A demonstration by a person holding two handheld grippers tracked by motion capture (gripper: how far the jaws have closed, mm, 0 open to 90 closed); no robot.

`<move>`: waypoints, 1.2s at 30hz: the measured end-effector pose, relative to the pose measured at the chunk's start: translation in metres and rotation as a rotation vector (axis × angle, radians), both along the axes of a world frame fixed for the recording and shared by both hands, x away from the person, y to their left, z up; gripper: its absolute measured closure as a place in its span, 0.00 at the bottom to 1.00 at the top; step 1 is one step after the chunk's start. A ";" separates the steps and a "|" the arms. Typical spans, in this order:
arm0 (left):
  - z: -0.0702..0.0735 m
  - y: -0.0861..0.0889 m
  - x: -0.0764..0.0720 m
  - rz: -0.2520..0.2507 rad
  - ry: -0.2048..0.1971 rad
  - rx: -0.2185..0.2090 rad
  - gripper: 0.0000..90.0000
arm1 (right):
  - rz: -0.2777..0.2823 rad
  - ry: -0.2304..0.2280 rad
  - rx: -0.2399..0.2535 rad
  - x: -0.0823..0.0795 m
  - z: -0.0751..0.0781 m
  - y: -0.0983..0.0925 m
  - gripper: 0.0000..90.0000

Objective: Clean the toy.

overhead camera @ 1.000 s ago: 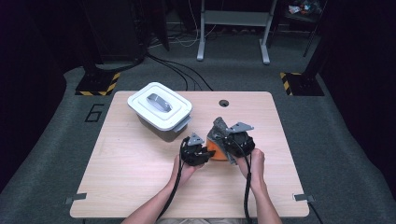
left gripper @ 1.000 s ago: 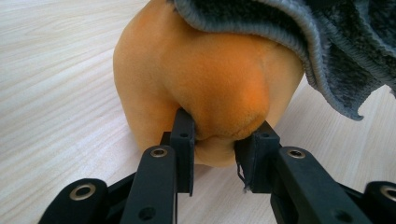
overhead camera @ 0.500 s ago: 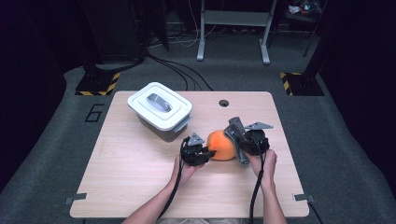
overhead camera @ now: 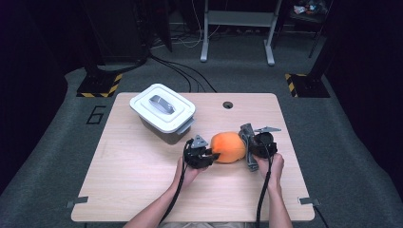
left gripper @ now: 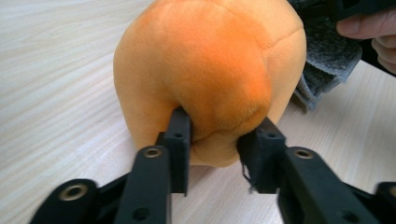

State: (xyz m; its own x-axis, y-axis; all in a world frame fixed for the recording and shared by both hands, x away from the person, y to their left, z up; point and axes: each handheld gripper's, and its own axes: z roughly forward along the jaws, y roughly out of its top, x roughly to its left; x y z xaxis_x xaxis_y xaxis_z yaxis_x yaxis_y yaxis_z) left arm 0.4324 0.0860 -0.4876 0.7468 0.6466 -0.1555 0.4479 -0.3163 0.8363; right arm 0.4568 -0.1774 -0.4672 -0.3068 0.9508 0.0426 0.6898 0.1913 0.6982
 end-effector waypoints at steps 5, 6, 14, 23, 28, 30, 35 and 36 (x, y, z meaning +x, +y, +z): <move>-0.001 -0.006 -0.010 0.017 -0.104 0.099 0.50 | -0.003 0.003 0.003 0.000 0.000 0.000 0.77; -0.001 -0.007 -0.012 0.017 -0.125 0.120 0.48 | -0.002 0.002 0.003 0.000 0.000 0.000 0.77; -0.007 -0.018 -0.013 -0.011 -0.225 0.194 0.56 | -0.003 -0.002 -0.001 0.001 -0.001 -0.001 0.77; 0.000 -0.008 -0.007 -0.023 -0.102 0.066 0.82 | 0.008 -0.057 0.034 -0.009 0.011 -0.009 0.77; 0.007 -0.001 -0.003 -0.022 0.002 -0.040 0.82 | 0.050 -0.119 0.056 -0.024 0.036 -0.006 0.77; 0.008 0.000 -0.003 -0.026 0.035 -0.056 0.82 | 0.077 -0.136 0.066 -0.030 0.047 -0.001 0.77; 0.009 0.001 -0.002 -0.020 0.070 -0.077 0.82 | 0.160 -0.171 0.066 -0.041 0.067 0.023 0.77; 0.008 0.001 -0.002 -0.018 0.072 -0.083 0.82 | 0.181 -0.175 0.056 -0.042 0.069 0.029 0.77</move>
